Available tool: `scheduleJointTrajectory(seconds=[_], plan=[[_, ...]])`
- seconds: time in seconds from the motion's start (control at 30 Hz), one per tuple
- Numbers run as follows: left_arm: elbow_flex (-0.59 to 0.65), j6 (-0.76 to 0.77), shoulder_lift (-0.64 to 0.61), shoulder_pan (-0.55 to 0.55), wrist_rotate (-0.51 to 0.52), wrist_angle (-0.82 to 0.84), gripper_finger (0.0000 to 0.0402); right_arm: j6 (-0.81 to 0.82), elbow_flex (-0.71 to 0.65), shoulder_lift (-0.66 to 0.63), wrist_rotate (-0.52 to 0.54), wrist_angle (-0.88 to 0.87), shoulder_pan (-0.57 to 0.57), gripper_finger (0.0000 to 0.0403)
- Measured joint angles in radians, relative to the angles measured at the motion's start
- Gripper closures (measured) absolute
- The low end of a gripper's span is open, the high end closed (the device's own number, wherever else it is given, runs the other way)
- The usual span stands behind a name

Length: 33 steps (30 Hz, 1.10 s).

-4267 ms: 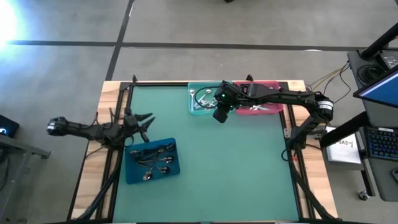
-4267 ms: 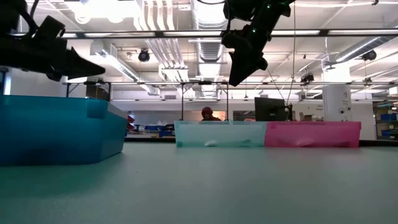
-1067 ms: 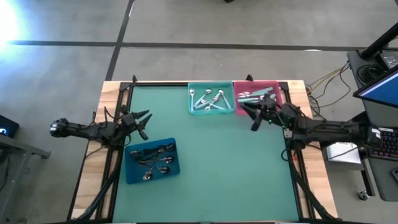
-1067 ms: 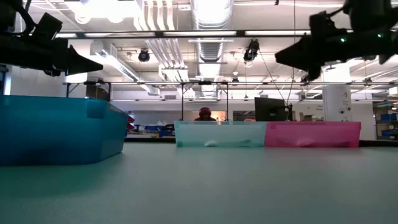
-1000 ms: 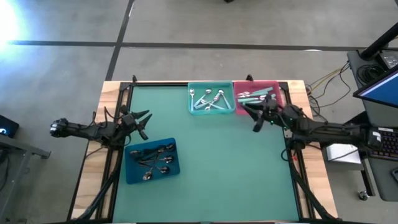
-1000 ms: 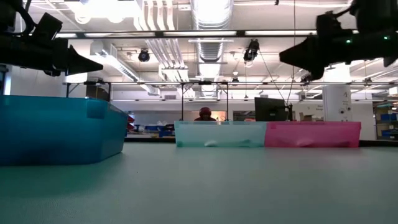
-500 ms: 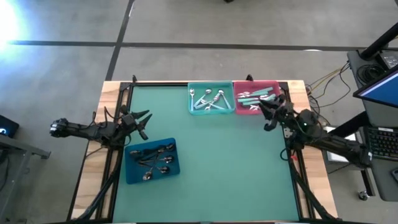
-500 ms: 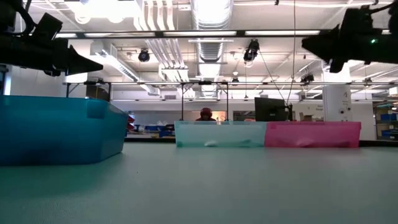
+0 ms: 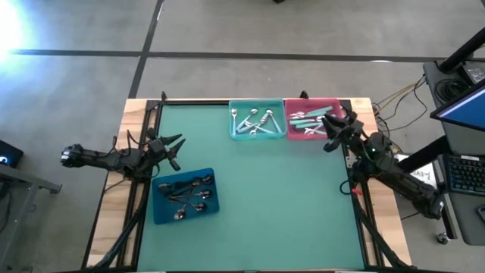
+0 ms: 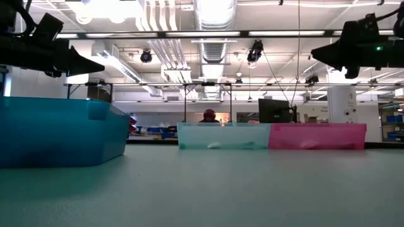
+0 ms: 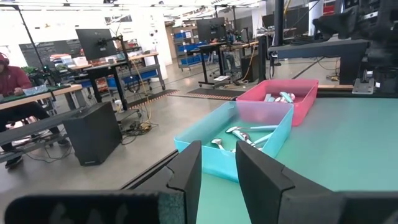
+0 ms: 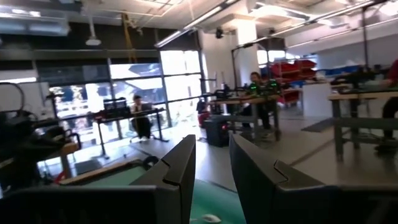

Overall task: Sort silverware by color (type)
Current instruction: Return to Home Position

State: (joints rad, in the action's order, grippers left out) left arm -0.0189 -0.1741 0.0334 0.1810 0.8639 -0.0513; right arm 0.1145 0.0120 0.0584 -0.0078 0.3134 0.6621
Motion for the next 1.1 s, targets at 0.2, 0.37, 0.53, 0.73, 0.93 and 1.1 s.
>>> scheduleJointTrajectory(seconds=[0.2,0.37,0.53,0.73,0.93,1.1], plan=[[0.000,0.000,0.000,0.000,0.000,0.000,0.0318,0.005,0.000,-0.058,0.000,-0.056,0.052,0.0314],[0.000,0.000,0.000,0.000,0.000,0.000,0.0318,0.031,-0.001,-0.057,0.000,-0.065,0.080,0.0314],[0.000,0.000,0.000,0.000,0.000,0.000,0.0318,0.043,-0.001,-0.056,0.008,-0.095,0.091,0.0314],[0.000,0.000,0.000,0.000,0.000,0.000,0.0318,0.044,-0.001,-0.056,0.008,-0.101,0.091,0.0314],[0.000,0.000,0.000,0.000,0.000,0.000,0.0318,0.043,-0.001,-0.044,0.008,-0.100,0.091,0.0314],[0.000,0.000,0.000,0.000,0.000,0.000,0.0318,0.043,-0.001,-0.022,0.008,-0.101,0.091,0.0314]])
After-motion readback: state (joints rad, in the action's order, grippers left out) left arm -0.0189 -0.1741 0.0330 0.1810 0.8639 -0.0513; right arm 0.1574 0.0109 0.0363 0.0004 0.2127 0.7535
